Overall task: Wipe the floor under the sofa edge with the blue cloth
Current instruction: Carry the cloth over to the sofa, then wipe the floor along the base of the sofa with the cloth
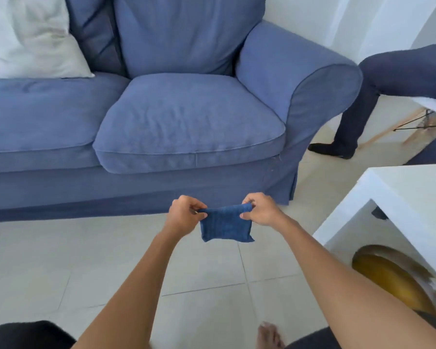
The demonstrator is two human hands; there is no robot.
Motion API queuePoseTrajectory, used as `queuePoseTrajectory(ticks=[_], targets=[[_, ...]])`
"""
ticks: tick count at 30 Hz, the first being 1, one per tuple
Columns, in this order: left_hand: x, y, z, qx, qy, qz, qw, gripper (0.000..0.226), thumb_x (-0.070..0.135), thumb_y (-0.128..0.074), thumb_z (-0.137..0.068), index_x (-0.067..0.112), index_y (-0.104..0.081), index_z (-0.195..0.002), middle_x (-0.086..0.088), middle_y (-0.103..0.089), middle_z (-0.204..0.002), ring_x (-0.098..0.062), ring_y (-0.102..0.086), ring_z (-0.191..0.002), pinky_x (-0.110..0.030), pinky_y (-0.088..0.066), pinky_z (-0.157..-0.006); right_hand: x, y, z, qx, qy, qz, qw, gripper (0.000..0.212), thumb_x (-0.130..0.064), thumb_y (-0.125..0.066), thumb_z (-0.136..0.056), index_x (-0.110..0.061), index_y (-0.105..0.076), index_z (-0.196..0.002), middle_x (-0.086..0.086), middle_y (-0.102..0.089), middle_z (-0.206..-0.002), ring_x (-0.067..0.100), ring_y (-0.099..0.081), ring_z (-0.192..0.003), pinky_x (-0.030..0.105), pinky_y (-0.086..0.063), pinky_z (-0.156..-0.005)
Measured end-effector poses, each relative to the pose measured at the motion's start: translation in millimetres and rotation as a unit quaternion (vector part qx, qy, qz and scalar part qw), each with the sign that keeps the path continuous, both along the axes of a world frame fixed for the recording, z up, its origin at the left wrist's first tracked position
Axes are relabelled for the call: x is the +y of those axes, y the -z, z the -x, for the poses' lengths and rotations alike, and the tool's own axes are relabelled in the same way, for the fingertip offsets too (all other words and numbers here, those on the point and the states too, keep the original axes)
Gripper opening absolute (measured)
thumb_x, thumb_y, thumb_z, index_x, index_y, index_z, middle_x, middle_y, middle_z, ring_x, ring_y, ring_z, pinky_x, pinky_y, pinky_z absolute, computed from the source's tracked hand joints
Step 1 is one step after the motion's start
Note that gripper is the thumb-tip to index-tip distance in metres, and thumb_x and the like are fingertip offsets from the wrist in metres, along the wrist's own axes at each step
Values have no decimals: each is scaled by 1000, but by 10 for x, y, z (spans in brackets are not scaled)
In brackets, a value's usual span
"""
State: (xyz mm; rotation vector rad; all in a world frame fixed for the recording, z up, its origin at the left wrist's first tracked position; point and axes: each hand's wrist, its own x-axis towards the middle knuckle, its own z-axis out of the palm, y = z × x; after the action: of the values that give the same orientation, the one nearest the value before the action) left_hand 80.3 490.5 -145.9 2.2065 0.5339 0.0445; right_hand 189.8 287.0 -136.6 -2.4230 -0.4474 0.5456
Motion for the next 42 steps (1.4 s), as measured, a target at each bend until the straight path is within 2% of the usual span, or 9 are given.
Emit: queuePoseTrajectory(ticks=[3,9,13,16,19,23,26,32,42], targets=[[192,666,36,67,40,-23,997,17,8,-70,-85,13,-80,-97,-2,-76,-95,-16,-64,-81,-25,-47,-69,177,722,-13,60,-18,15,998,19,-7,-81,-79,-13,-66,-89,-2,-61,-82,15,-55,-74,18,-40,-56],[428,1551,-263,145,91,-2,985,20,12,-73,-86,11,-79,-105,-3,-76,-105,-14,-66,-89,-24,-55,-76,320,1654,-343,151,-38,63,986,22,-13,-80,-83,-16,-64,-97,-1,-59,-86,10,-53,-71,20,-43,-61],[520,2005,-845,136,80,13,987,21,12,-76,-83,9,-79,-104,-5,-76,-105,-13,-63,-84,-15,-46,-65,458,2175,-855,127,-12,72,989,20,-12,-78,-84,-16,-63,-96,-1,-59,-88,14,-56,-76,21,-42,-59],[586,2260,-1316,113,65,-11,991,16,15,-76,-84,11,-80,-99,1,-73,-91,-14,-61,-79,-13,-42,-57,610,2495,-1255,81,29,74,994,19,-14,-77,-84,-19,-63,-96,3,-63,-92,23,-63,-85,29,-52,-70],[656,2461,-1669,69,46,-52,995,10,13,-70,-84,9,-78,-90,-6,-73,-84,-23,-64,-76,-27,-51,-70,779,2698,-1461,4,98,65,993,20,-14,-69,-89,-17,-63,-108,8,-65,-109,31,-64,-101,39,-55,-82],[781,2746,-1495,66,59,-141,986,49,27,-63,-93,14,-53,-139,-10,-59,-138,-32,-58,-124,-44,-49,-103,905,2920,-1202,-130,45,145,980,56,-19,-69,-91,-15,-44,-141,13,-45,-140,34,-51,-122,45,-48,-98],[945,2967,-978,59,51,-201,977,63,44,-56,-94,15,-43,-148,-10,-50,-149,-30,-50,-133,-43,-42,-111,931,3177,-948,-209,-36,115,970,63,-31,-63,-95,-15,-41,-151,17,-40,-153,38,-48,-133,48,-43,-110],[1381,3316,-123,94,26,-260,961,100,77,-36,-84,13,-15,-159,-1,-12,-168,-21,-13,-155,-40,-14,-126,1068,3546,-791,-201,-107,170,959,63,-53,-16,-102,-31,-23,-161,11,-19,-169,41,-17,-155,61,-12,-124],[1426,3455,-78,84,1,-266,960,102,78,-35,-84,17,-5,-160,3,2,-168,-15,3,-156,-39,-6,-127,1725,3607,-684,-184,-58,205,960,67,-56,-3,-98,-36,-3,-162,4,1,-172,39,5,-157,63,1,-124]])
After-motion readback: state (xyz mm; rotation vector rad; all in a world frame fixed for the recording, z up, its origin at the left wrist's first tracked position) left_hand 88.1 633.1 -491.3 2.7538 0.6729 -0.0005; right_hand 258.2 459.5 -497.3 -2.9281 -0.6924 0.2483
